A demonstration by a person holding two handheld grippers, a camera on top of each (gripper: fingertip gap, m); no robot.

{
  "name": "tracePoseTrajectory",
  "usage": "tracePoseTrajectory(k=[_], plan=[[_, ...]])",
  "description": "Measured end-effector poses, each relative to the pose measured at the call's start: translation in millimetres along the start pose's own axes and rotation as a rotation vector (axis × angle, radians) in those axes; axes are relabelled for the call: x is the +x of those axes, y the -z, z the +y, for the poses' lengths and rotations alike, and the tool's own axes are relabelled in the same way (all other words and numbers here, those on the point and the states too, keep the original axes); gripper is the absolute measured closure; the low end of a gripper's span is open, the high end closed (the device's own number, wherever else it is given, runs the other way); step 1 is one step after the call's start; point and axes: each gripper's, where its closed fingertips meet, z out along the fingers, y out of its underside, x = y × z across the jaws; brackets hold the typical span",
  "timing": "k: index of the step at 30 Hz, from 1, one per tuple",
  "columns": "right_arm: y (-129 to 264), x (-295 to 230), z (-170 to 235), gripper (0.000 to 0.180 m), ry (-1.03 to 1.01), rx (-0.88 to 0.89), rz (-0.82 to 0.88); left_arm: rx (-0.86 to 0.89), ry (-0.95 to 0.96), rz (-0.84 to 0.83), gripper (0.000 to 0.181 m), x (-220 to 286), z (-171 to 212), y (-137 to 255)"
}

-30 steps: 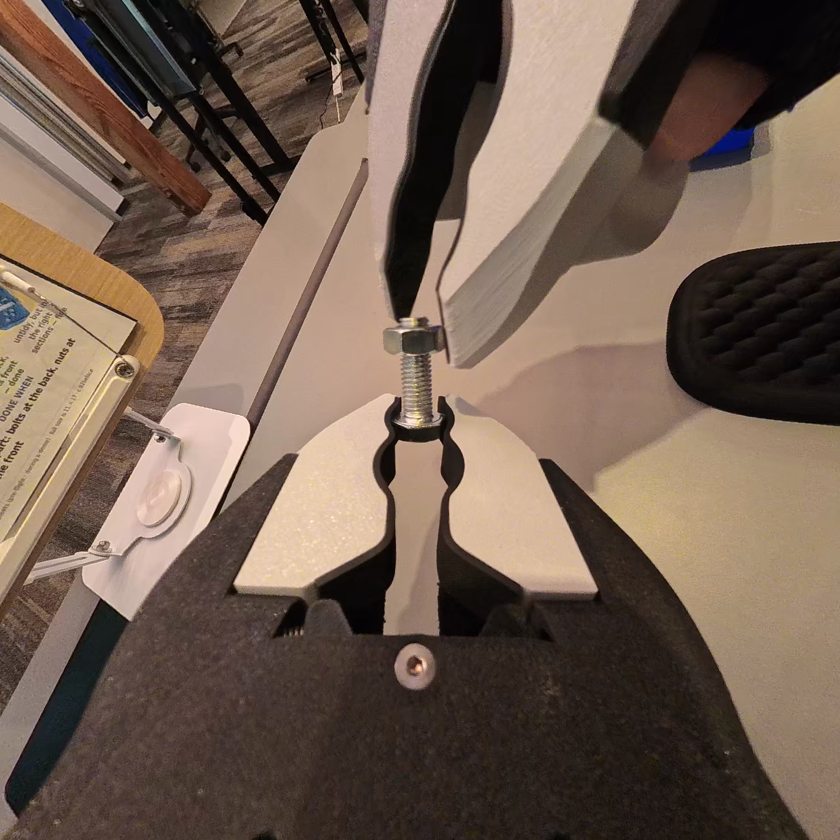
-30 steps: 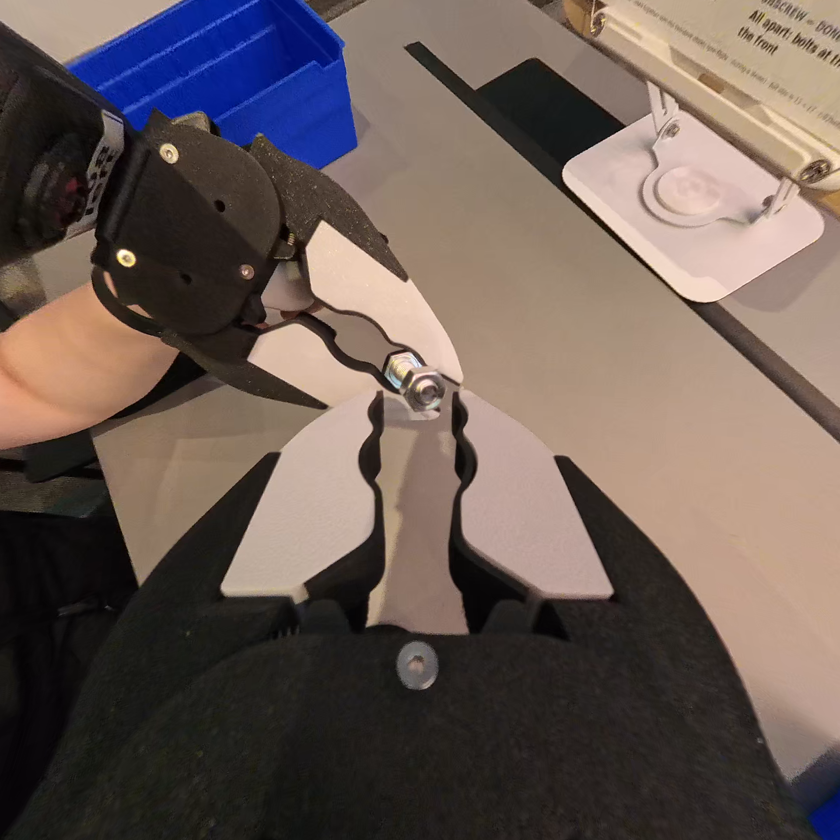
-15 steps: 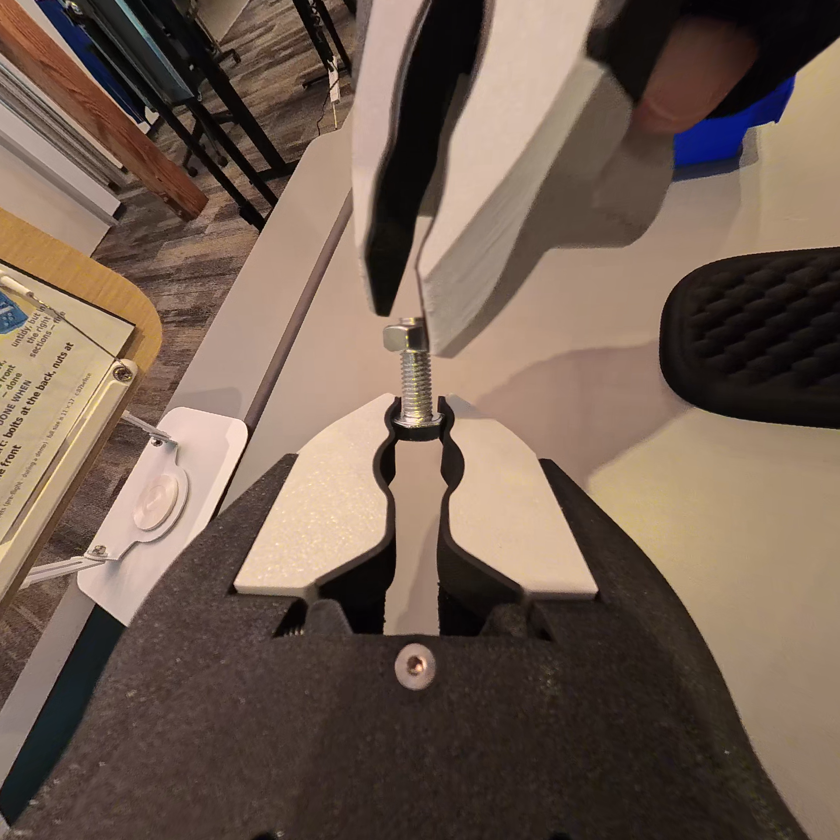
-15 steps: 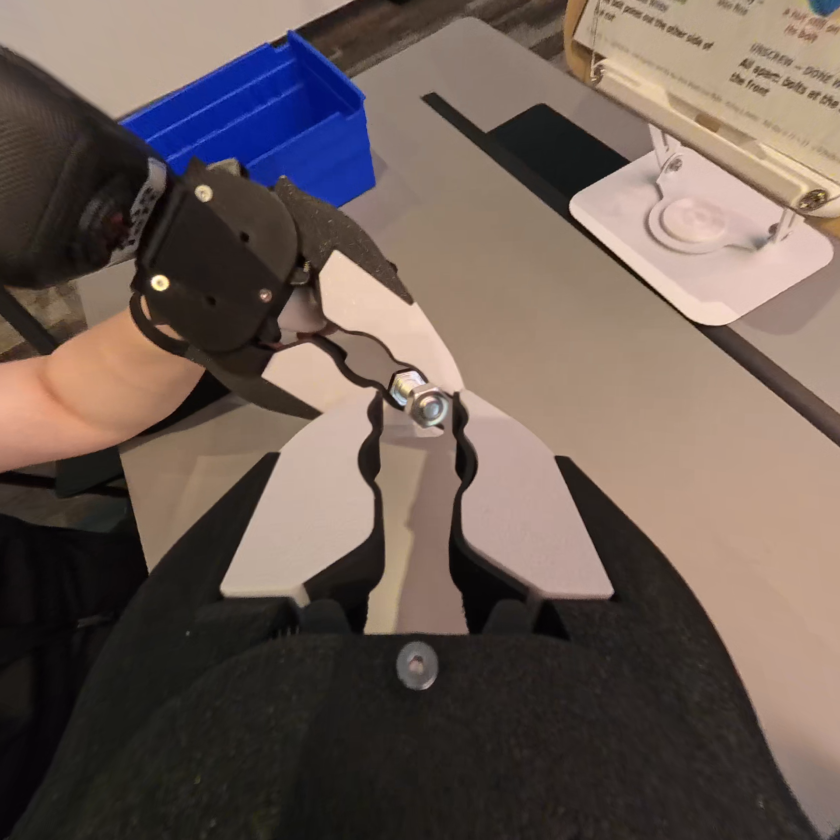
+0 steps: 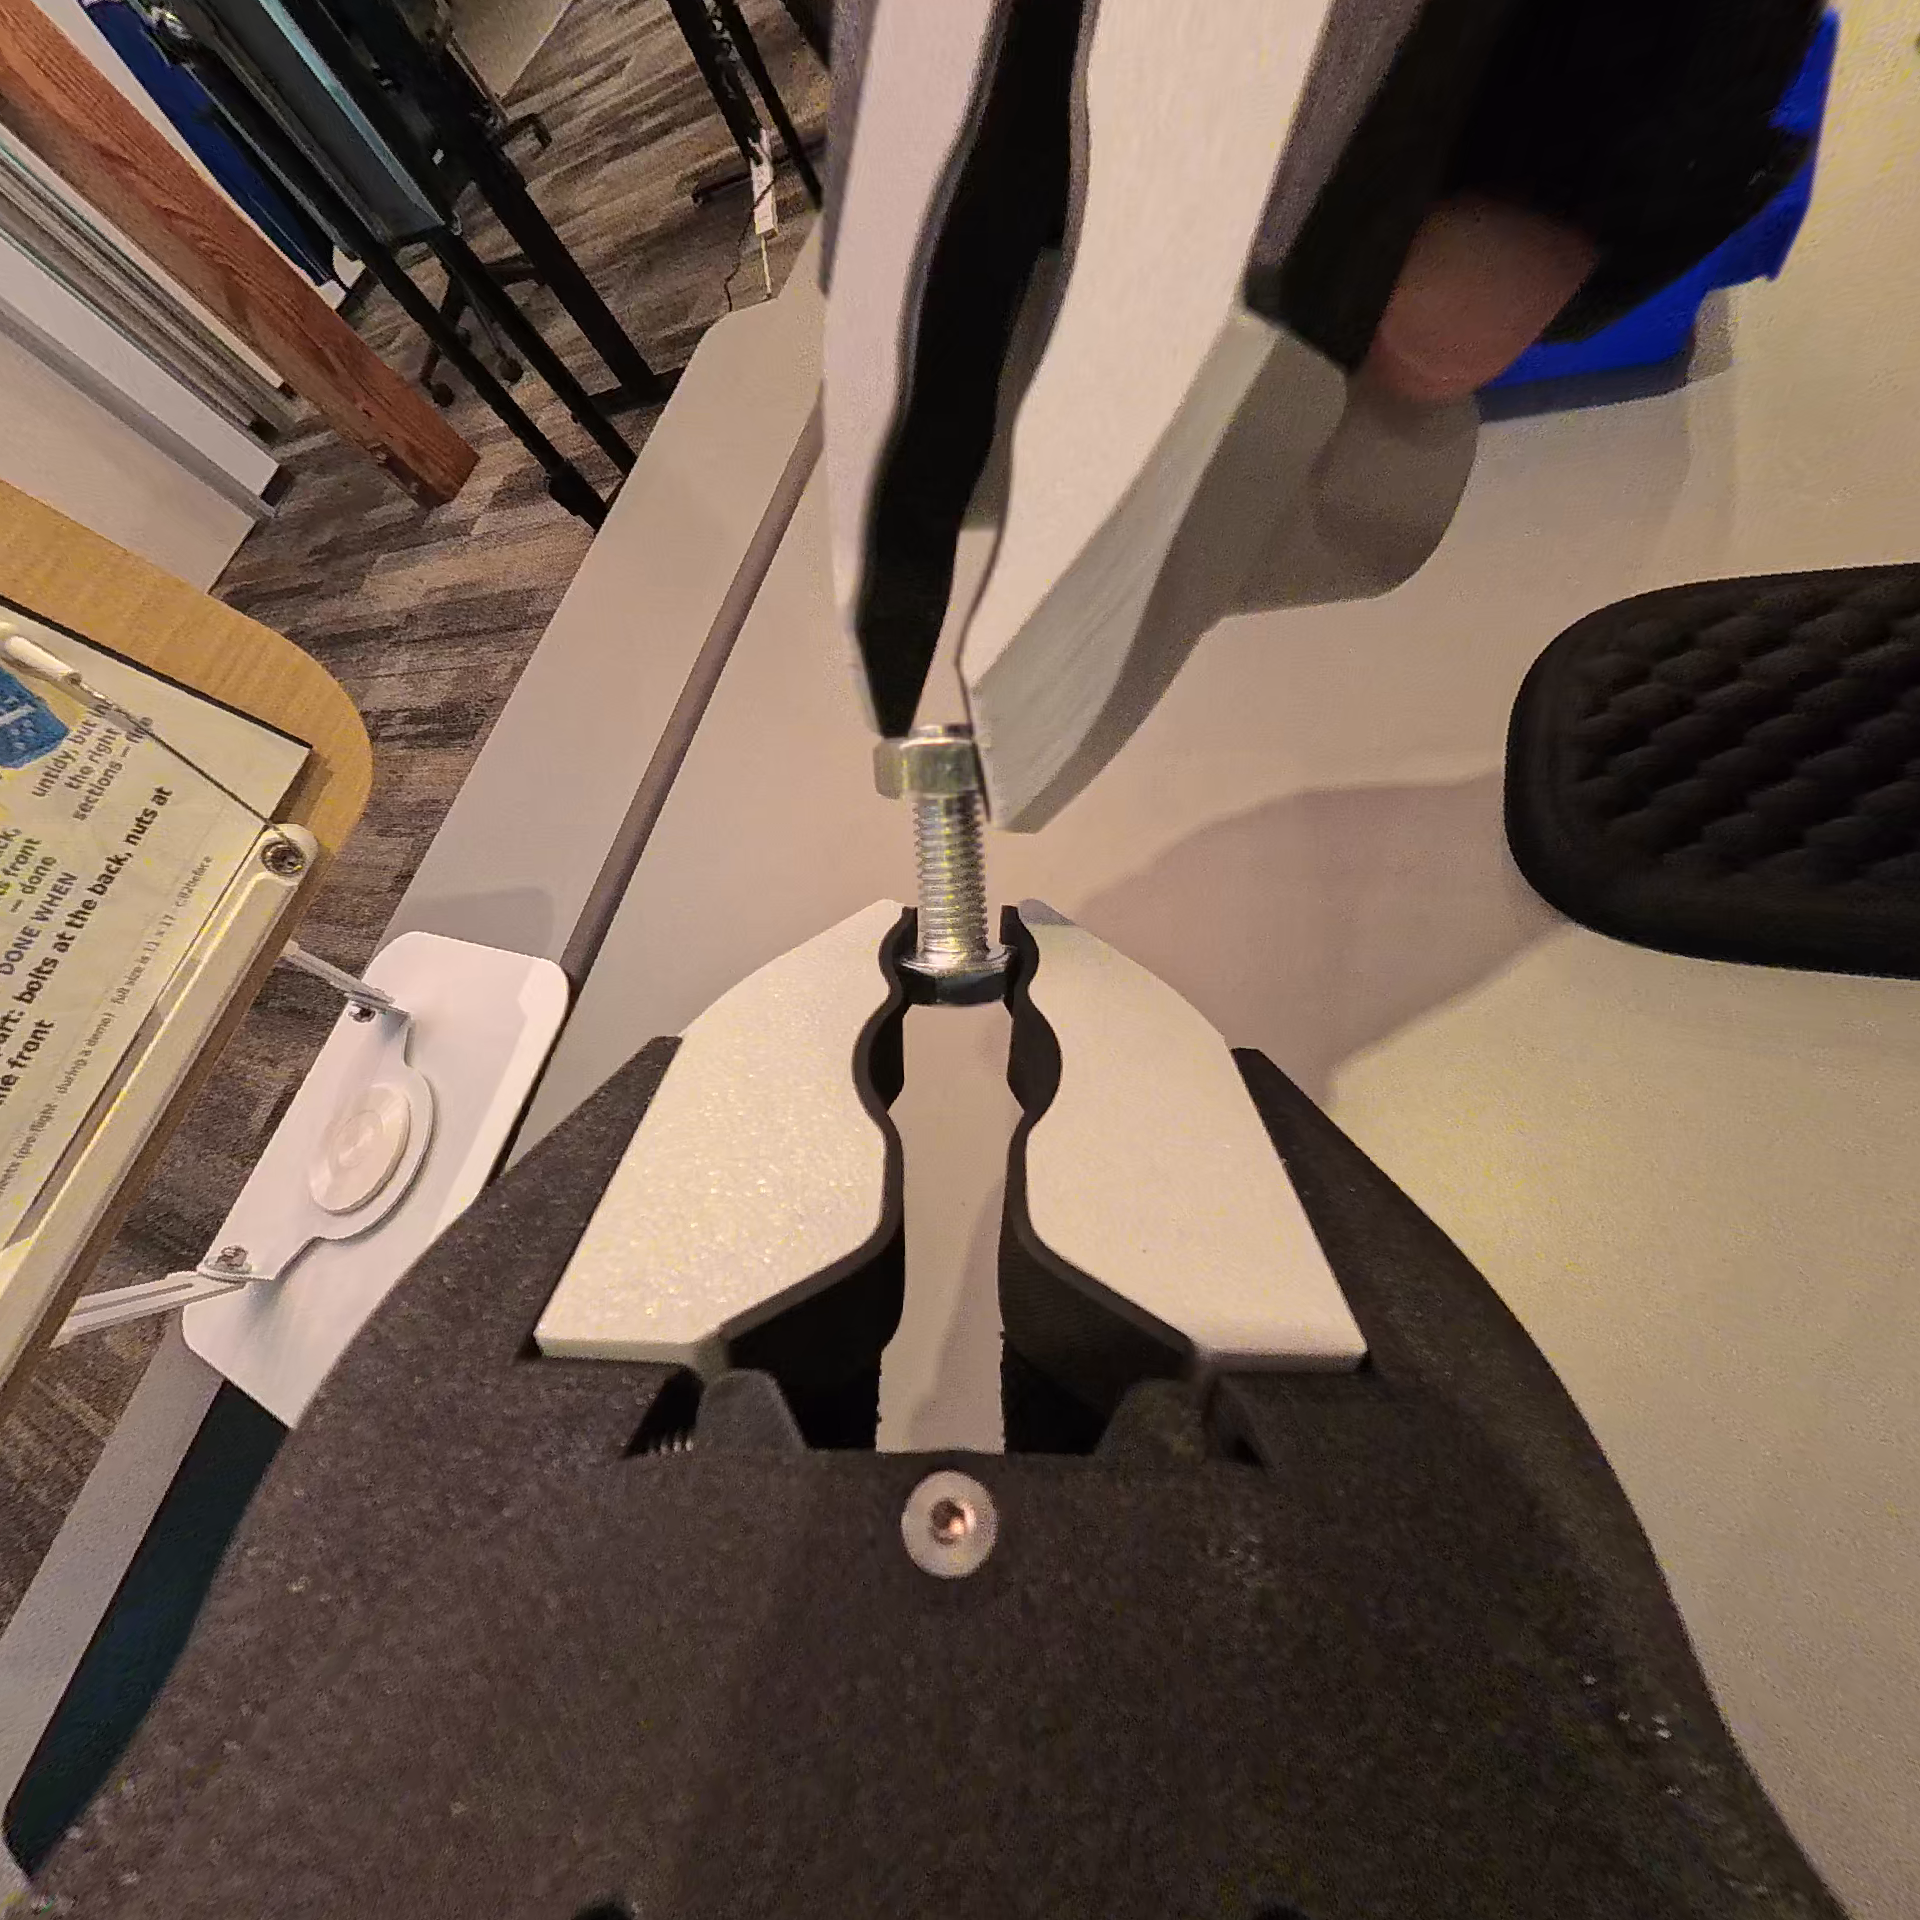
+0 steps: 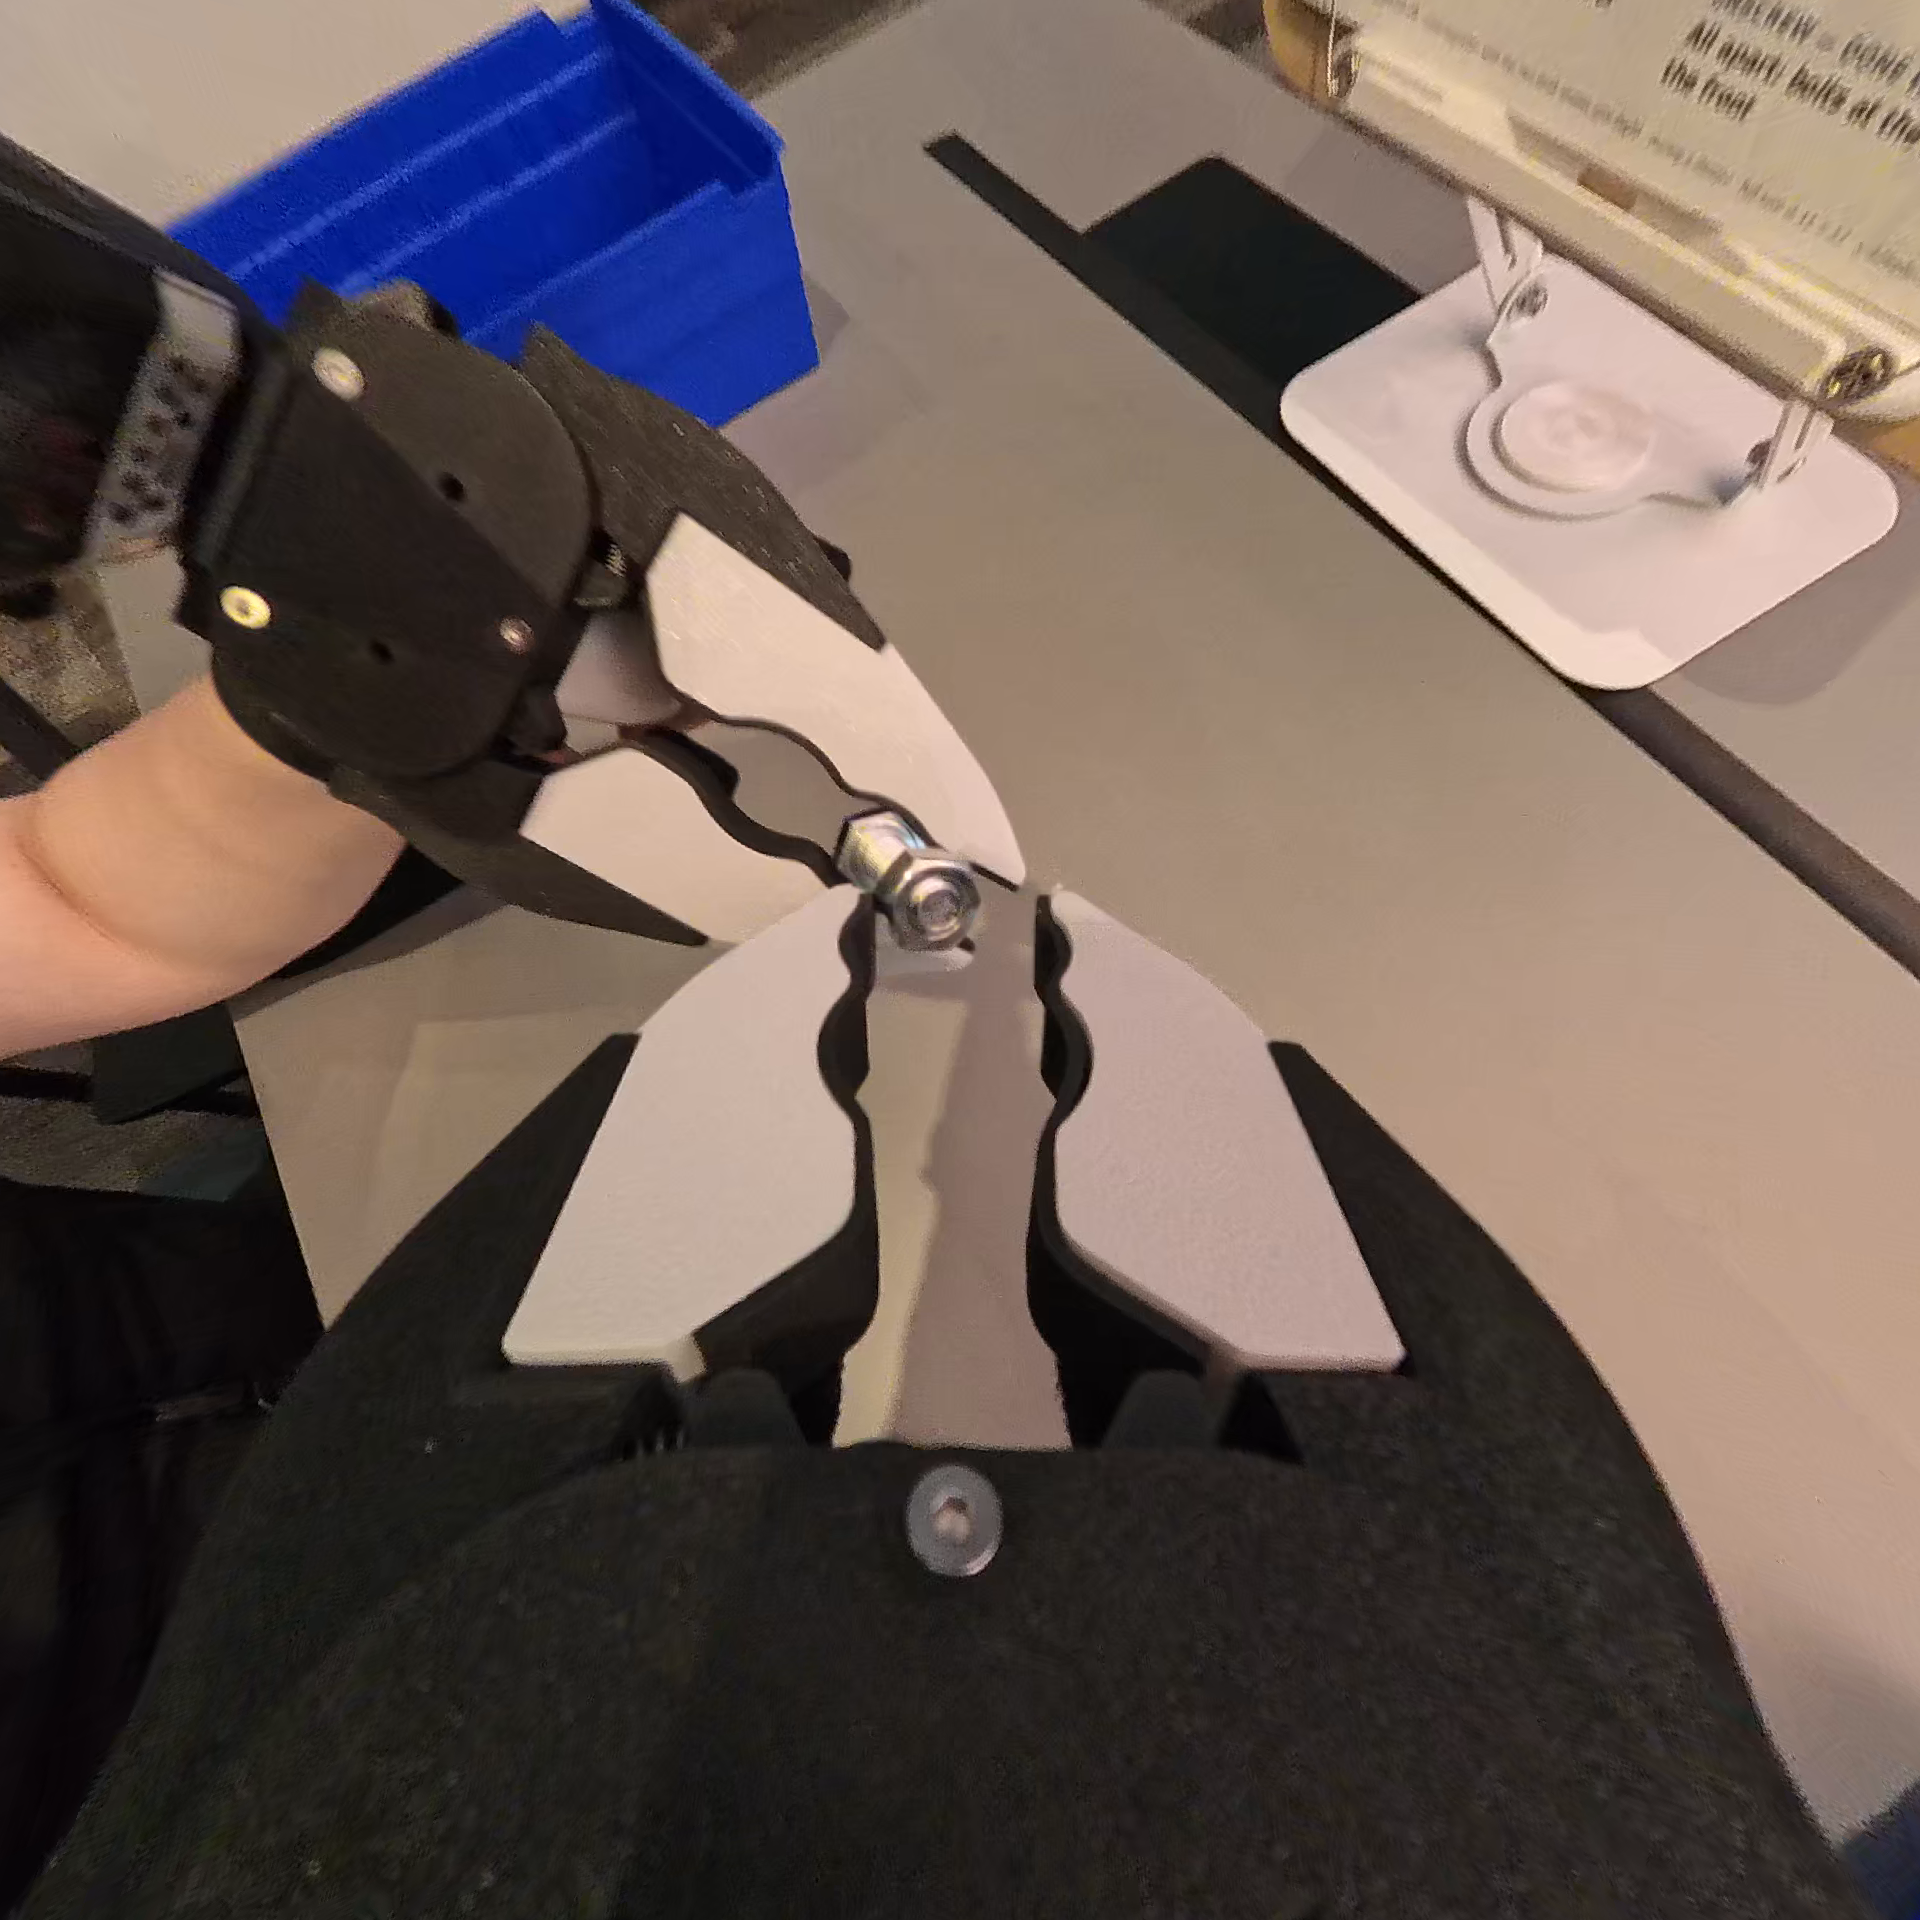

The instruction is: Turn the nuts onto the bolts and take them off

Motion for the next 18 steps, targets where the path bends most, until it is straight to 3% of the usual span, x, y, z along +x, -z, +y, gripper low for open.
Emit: tracePoseTrajectory(k=[5,12,18], plan=[[3,8,13,0.153,-0.014,-0.056,0.02,0.007,0.006,-0.002,0.166,-2,-1,2],[5,-5,-11,0.152,0.004,0.062,-0.012,0.002,-0.003,0.002,0.166,1,-1,1],[4,6,9,0.153,-0.035,-0.025,-0.012,0.001,0.004,0.0,0.166,-1,1,1]])
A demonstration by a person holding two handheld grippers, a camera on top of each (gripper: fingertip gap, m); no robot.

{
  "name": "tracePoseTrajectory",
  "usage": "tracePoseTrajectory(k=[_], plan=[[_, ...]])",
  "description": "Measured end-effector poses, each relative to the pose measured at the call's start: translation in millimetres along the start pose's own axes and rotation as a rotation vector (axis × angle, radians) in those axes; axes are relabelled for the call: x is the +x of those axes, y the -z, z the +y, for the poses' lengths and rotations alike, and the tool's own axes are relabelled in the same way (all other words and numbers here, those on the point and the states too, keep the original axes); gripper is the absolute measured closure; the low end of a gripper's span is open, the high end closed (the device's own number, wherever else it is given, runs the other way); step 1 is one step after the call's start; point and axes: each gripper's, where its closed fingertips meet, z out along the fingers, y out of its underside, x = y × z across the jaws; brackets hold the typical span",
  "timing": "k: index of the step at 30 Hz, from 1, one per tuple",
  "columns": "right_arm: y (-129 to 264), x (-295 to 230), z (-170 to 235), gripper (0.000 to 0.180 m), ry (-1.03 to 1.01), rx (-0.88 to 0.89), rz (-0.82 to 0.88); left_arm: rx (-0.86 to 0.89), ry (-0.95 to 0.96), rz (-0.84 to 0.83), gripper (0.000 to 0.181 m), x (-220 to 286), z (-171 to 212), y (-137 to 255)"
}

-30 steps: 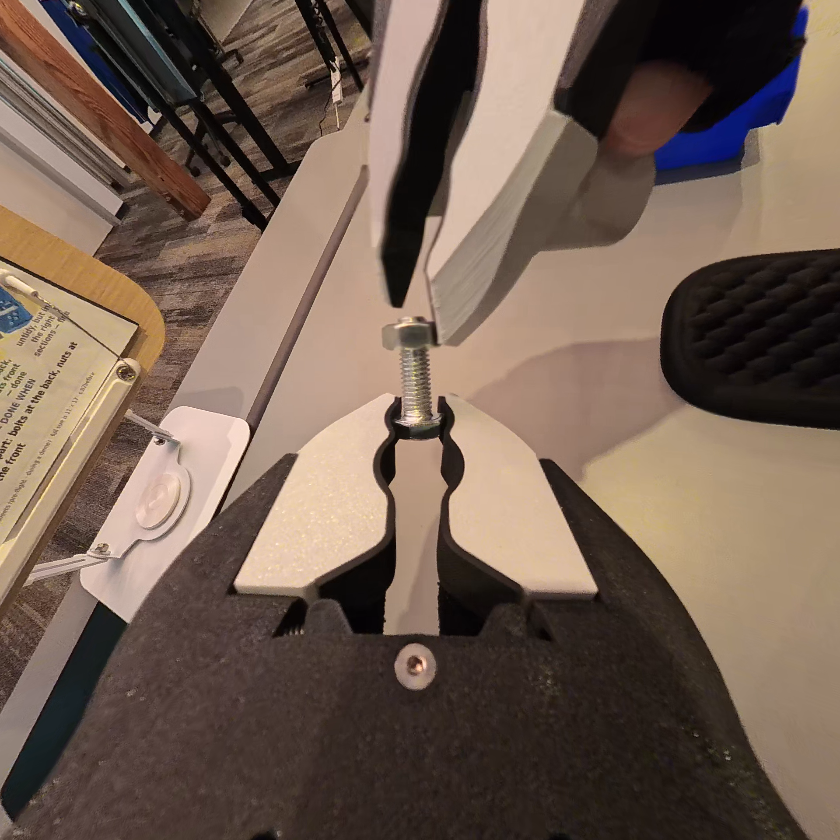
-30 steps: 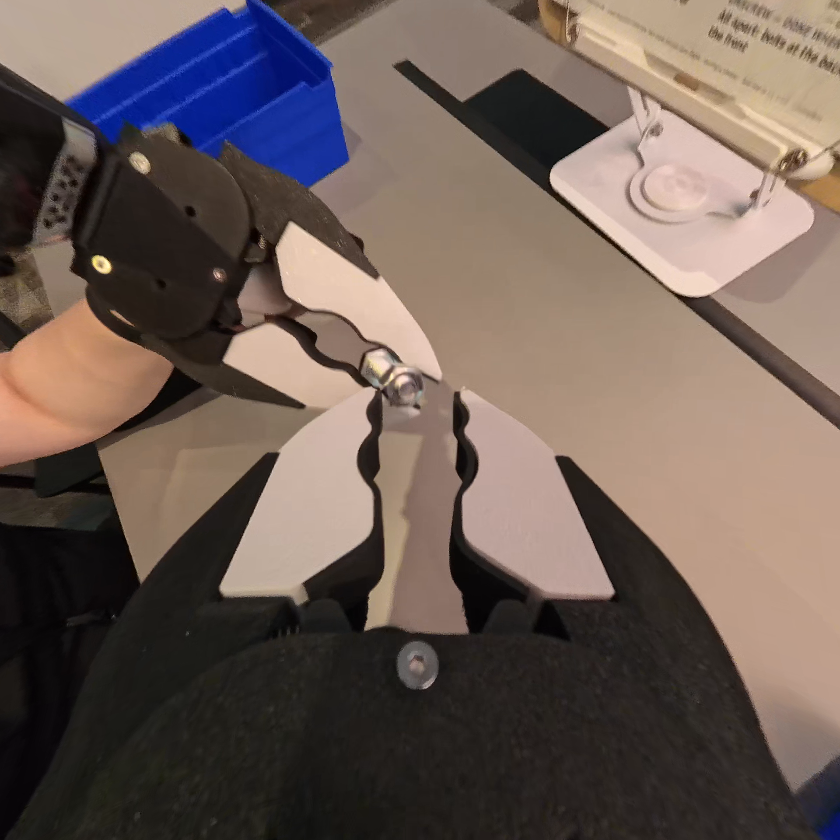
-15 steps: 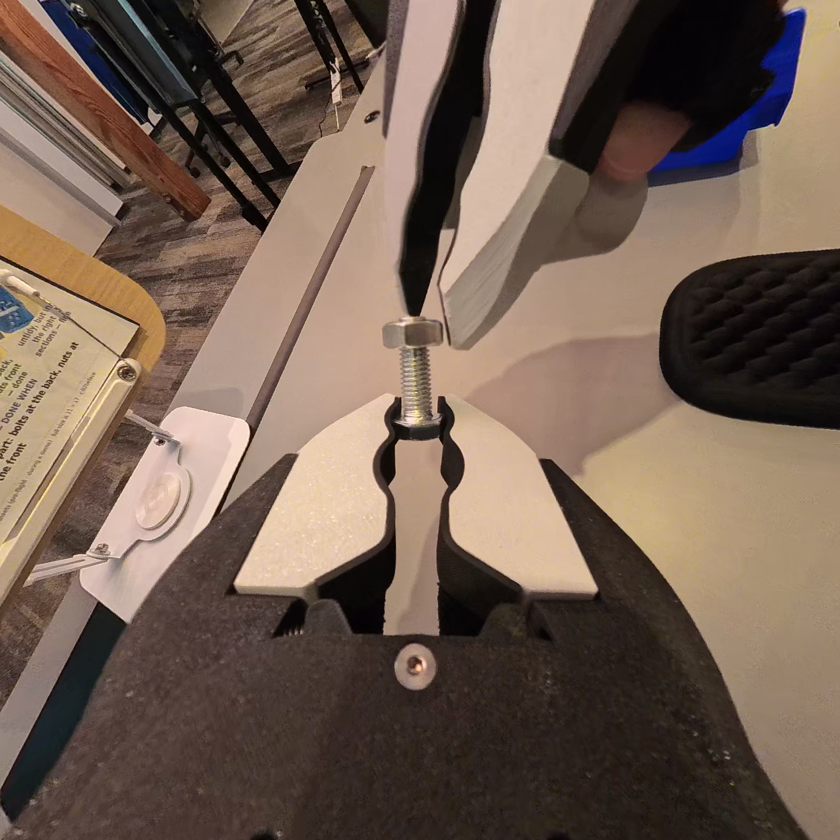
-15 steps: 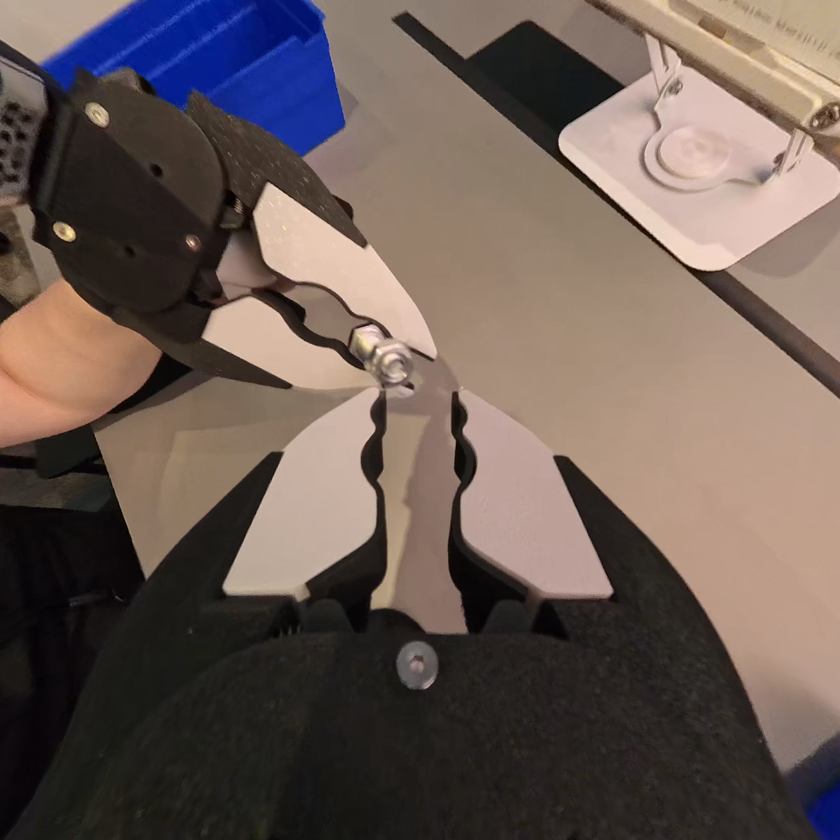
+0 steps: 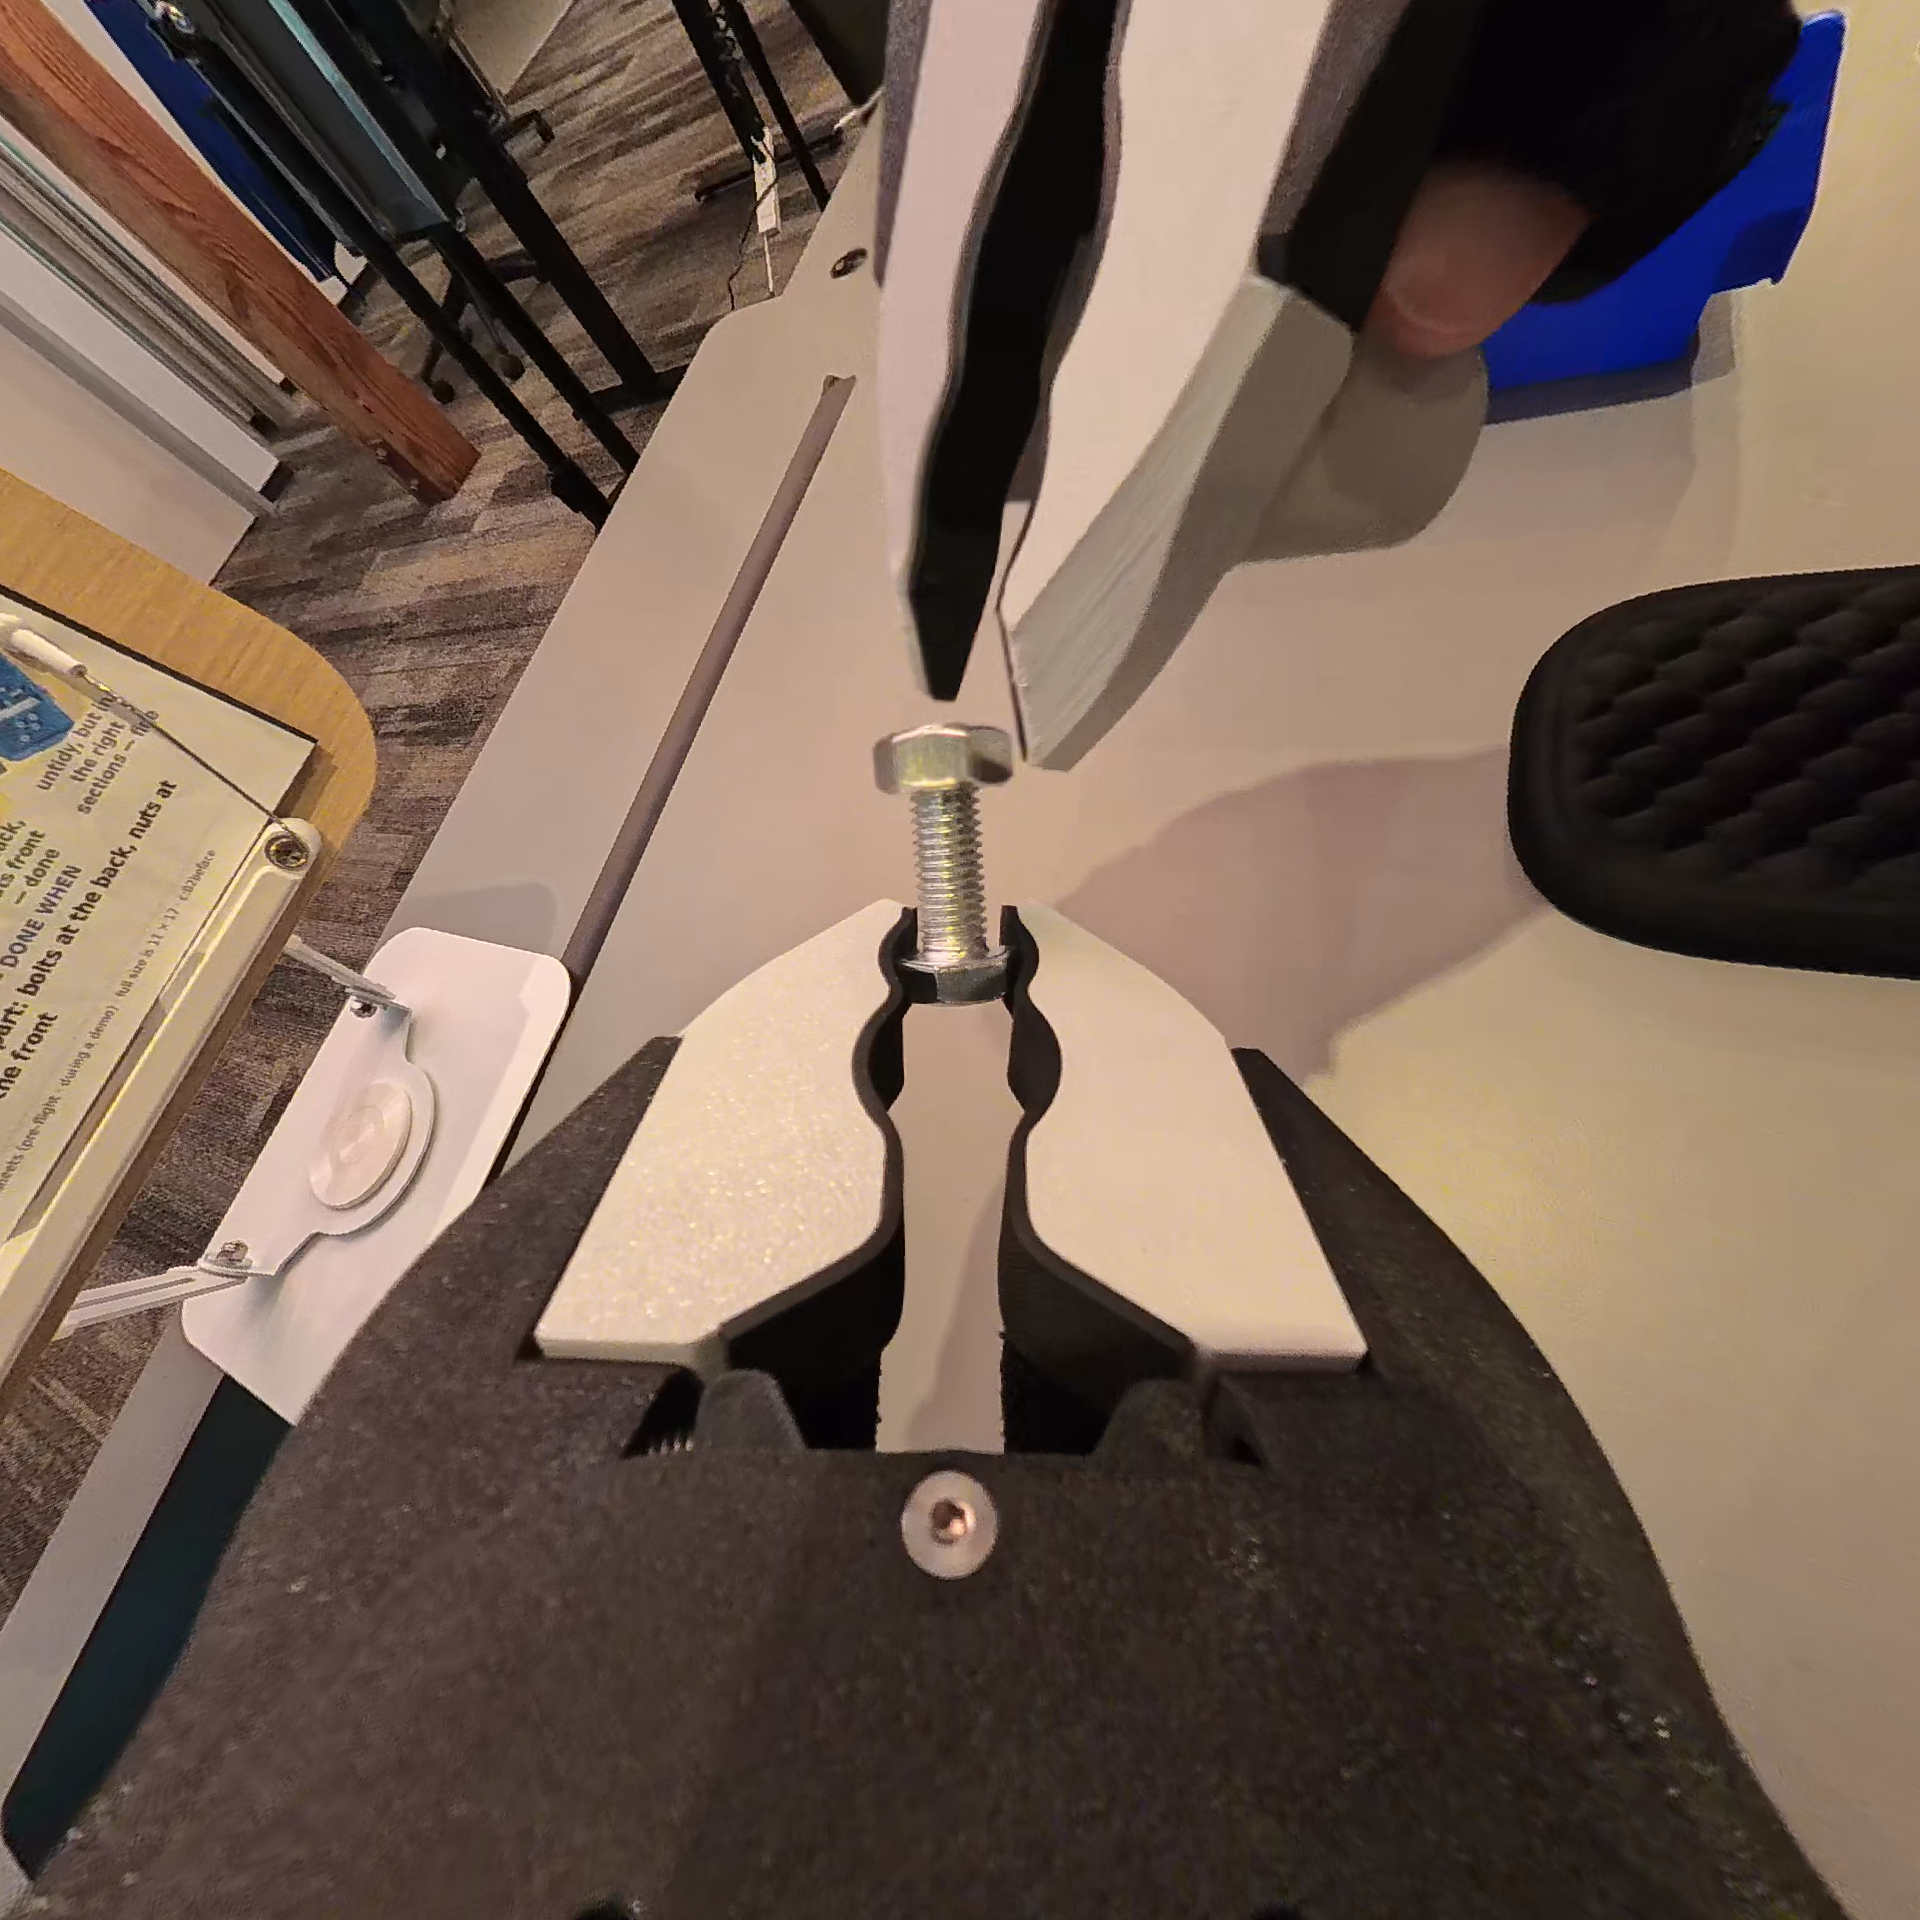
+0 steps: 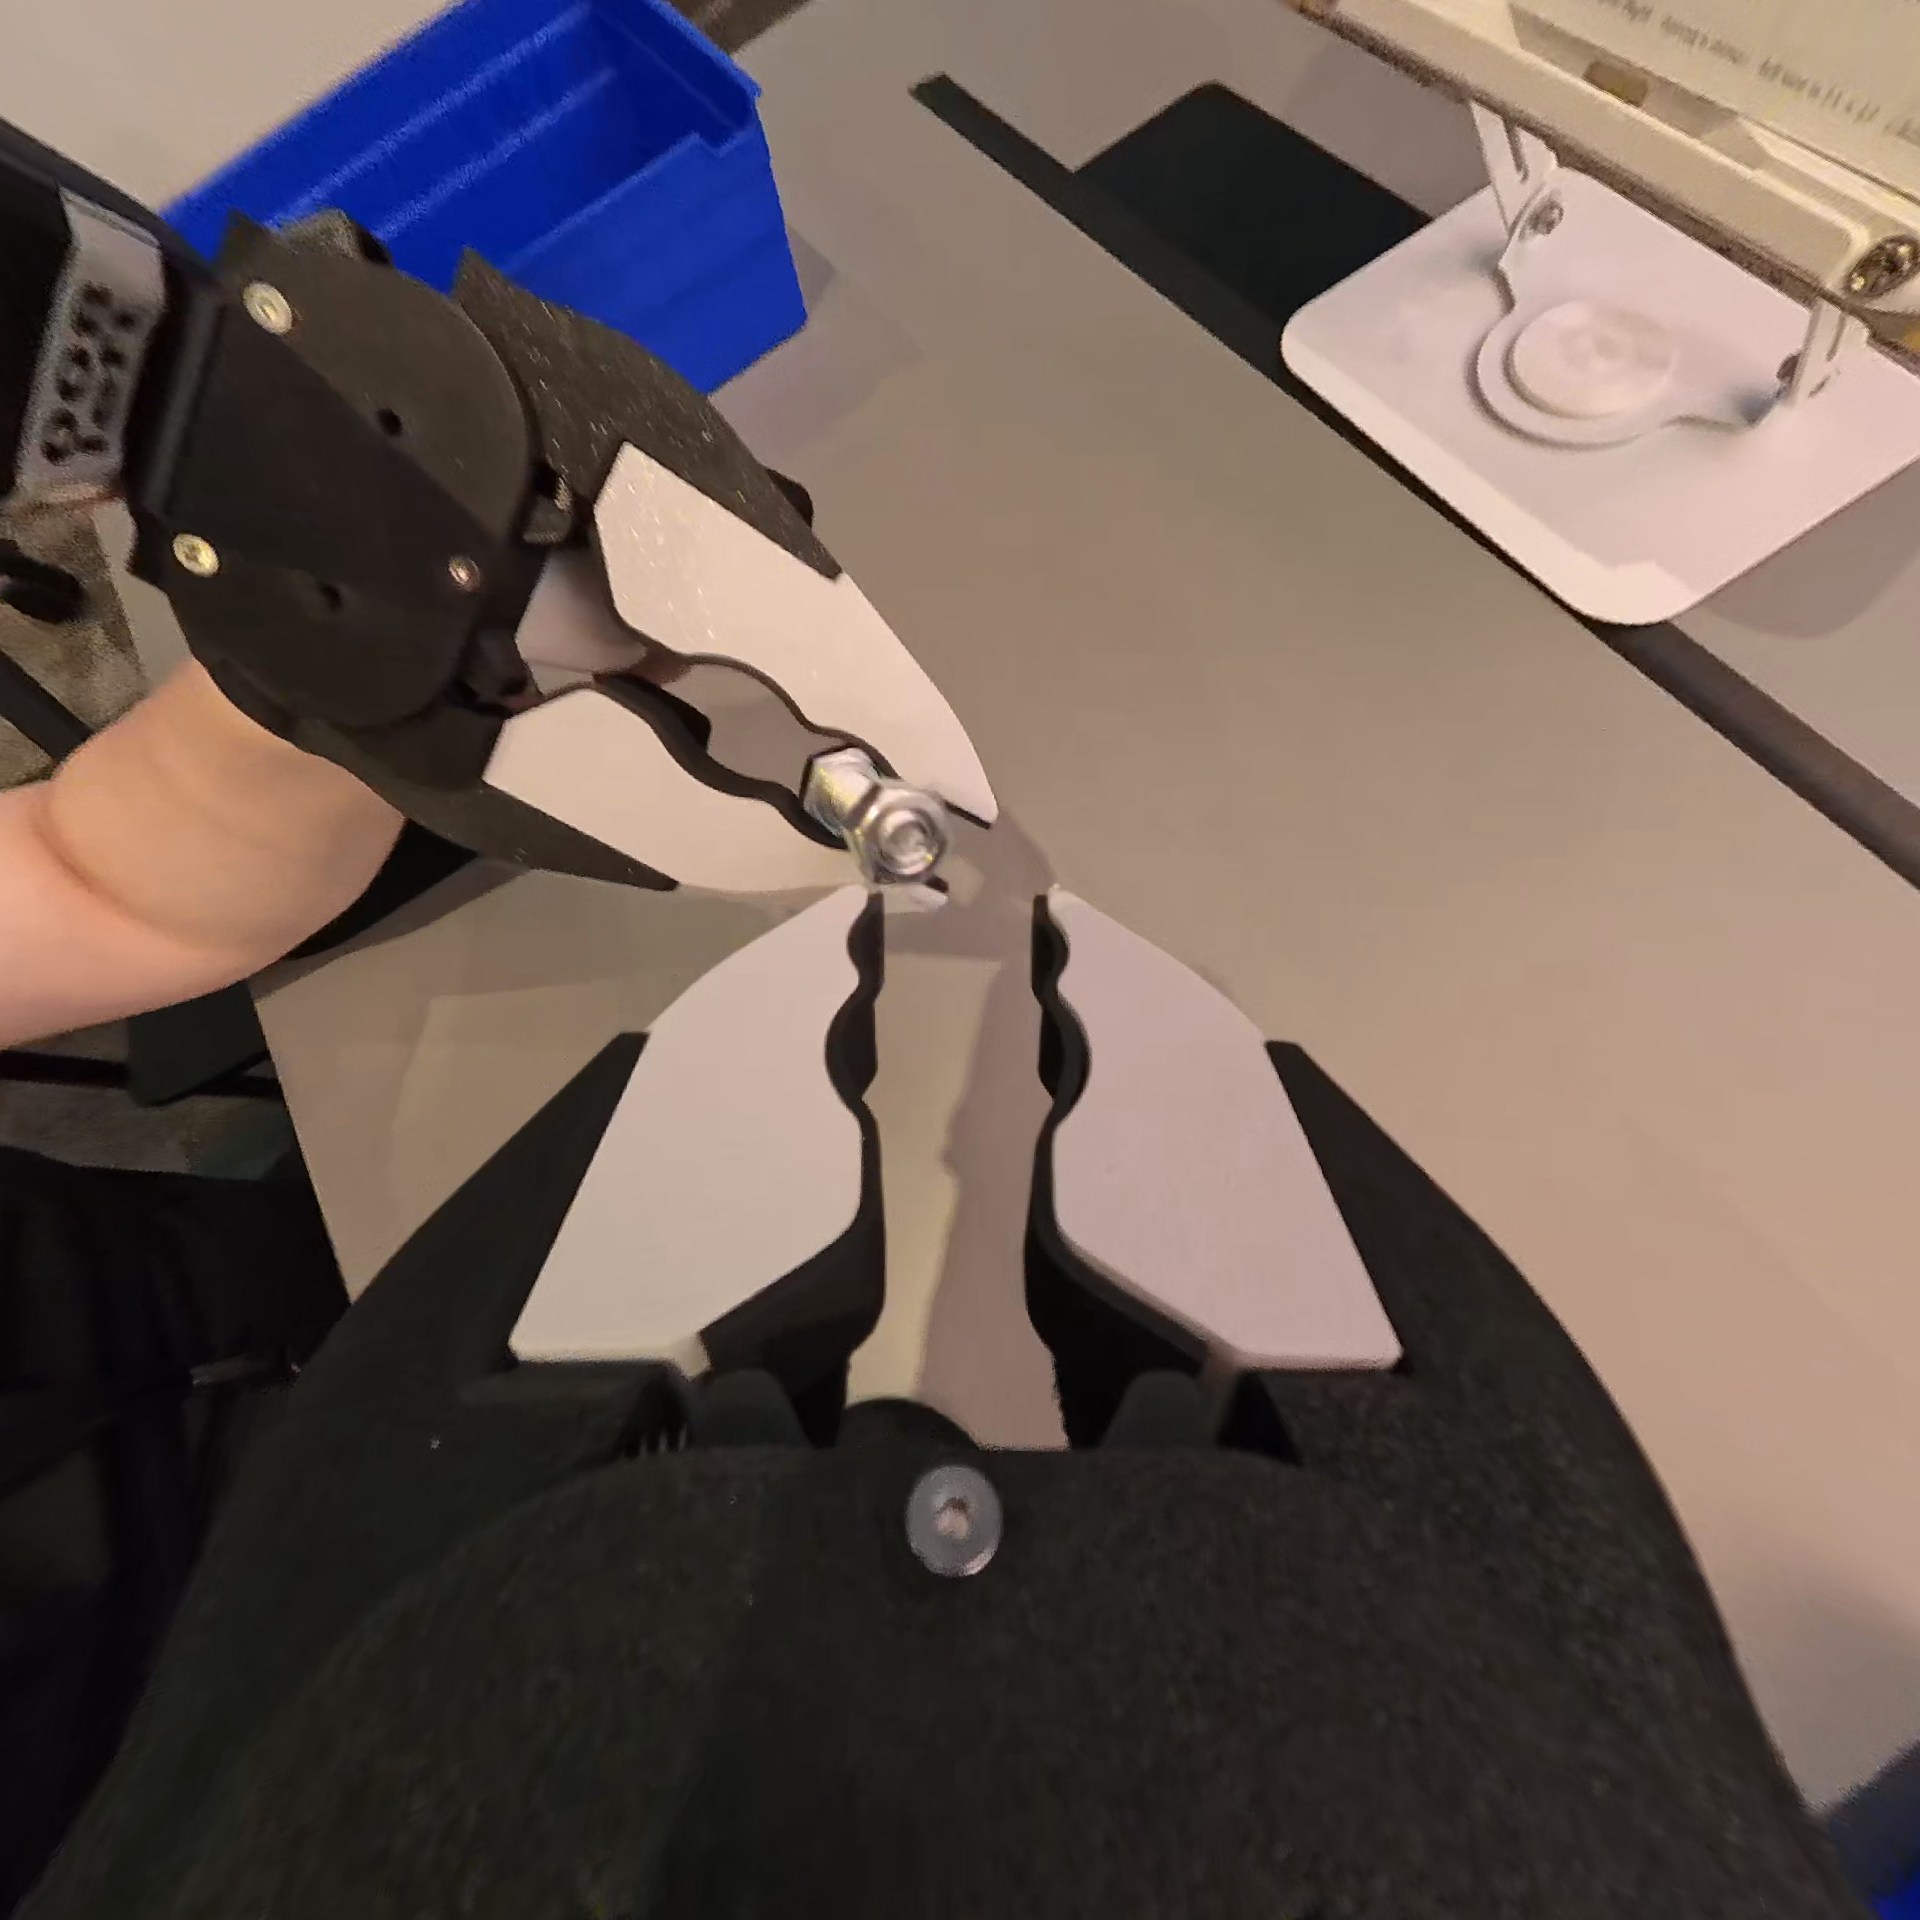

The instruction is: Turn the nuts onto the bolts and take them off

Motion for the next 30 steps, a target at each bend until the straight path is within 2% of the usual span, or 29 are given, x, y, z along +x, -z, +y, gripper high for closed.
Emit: tracePoseTrajectory(k=[7,13,20,26,30], plan=[[4,-10,-16,0.153,0.001,0.091,-0.046,0.002,-0.006,0.004,0.166,2,-1,0],[-2,-1,3,0.154,0.002,-0.013,-0.015,0.005,0.001,0.003,0.166,0,-1,1],[1,-11,-15,0.154,0.014,0.079,-0.048,0.009,-0.003,0.006,0.166,2,-3,1],[-1,0,3,0.155,0.001,-0.01,-0.011,0.016,0.008,0.007,0.166,0,-3,3],[3,-15,-14,0.155,0.002,0.087,-0.096,0.018,0.005,0.008,0.166,1,-3,3]])
